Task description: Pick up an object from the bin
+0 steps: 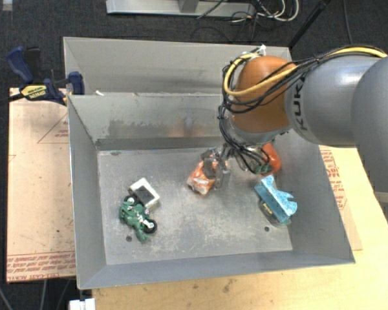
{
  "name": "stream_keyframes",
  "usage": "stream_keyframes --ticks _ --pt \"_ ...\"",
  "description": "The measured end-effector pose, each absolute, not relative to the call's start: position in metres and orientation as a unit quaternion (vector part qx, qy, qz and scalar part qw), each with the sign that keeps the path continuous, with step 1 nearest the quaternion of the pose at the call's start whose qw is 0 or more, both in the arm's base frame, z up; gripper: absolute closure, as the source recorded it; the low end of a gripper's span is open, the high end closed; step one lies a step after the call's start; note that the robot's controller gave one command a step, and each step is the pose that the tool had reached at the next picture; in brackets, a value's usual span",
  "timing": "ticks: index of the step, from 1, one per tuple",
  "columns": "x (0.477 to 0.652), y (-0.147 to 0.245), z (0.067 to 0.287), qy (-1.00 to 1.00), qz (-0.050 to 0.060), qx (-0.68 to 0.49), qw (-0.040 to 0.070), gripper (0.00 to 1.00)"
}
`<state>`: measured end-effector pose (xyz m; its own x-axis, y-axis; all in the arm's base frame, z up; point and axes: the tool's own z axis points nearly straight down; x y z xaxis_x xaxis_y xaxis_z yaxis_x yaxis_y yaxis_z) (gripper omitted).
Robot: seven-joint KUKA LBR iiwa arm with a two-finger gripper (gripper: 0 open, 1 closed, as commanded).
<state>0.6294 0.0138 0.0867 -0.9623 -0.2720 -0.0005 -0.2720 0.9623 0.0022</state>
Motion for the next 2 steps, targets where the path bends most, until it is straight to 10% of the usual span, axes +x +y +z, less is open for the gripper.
stream_keyframes --ticks 2 --pt "0.631 0.014 0.120 0.991 0.000 -0.137 0.003 1.00"
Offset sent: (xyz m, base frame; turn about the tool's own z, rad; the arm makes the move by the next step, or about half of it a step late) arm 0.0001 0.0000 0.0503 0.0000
